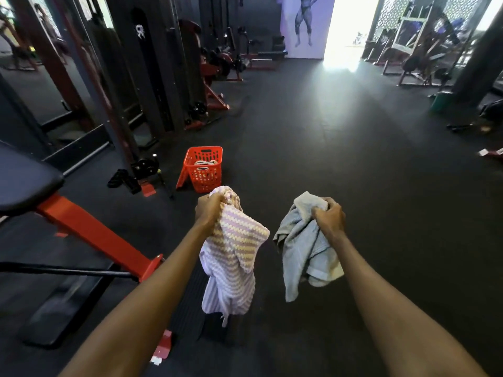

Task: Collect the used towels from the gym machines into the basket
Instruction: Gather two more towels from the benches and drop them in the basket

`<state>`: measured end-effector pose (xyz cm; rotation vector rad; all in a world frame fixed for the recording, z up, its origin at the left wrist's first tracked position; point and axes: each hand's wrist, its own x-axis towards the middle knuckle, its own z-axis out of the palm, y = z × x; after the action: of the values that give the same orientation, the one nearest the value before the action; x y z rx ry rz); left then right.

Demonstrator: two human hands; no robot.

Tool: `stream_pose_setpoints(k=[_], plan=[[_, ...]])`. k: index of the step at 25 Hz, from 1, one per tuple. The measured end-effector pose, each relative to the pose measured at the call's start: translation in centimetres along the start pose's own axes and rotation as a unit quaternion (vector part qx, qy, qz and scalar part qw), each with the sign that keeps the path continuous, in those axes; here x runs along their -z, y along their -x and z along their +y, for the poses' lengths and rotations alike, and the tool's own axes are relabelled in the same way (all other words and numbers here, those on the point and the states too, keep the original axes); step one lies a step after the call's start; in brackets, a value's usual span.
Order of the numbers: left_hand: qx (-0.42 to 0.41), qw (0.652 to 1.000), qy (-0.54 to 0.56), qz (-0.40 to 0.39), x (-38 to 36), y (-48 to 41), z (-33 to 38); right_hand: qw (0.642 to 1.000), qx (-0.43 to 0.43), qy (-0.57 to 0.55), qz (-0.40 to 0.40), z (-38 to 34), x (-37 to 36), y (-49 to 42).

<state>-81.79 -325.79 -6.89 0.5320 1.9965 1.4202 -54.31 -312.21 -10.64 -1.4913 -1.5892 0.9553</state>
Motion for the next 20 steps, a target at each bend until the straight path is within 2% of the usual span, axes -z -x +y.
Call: stream_pose_setpoints(k=[8, 13, 20], plan=[[0.006, 0.999, 0.019, 0.034, -8.3, -14.1, 5.3, 0.999, 0.032, -0.008, -0.034, -2.1, -5.9, -18.5], [0.023, 0.998, 0.024, 0.051, -12.0, -27.6, 7.2, 0.996, 0.027, 0.005, -0.08, -2.7, -12.4, -31.0], [0.045, 0.994, -0.02, 0.101, -16.2, -41.3, 13.3, 0.991, 0.046, 0.019, -0.127, -8.3, -19.5, -47.5]])
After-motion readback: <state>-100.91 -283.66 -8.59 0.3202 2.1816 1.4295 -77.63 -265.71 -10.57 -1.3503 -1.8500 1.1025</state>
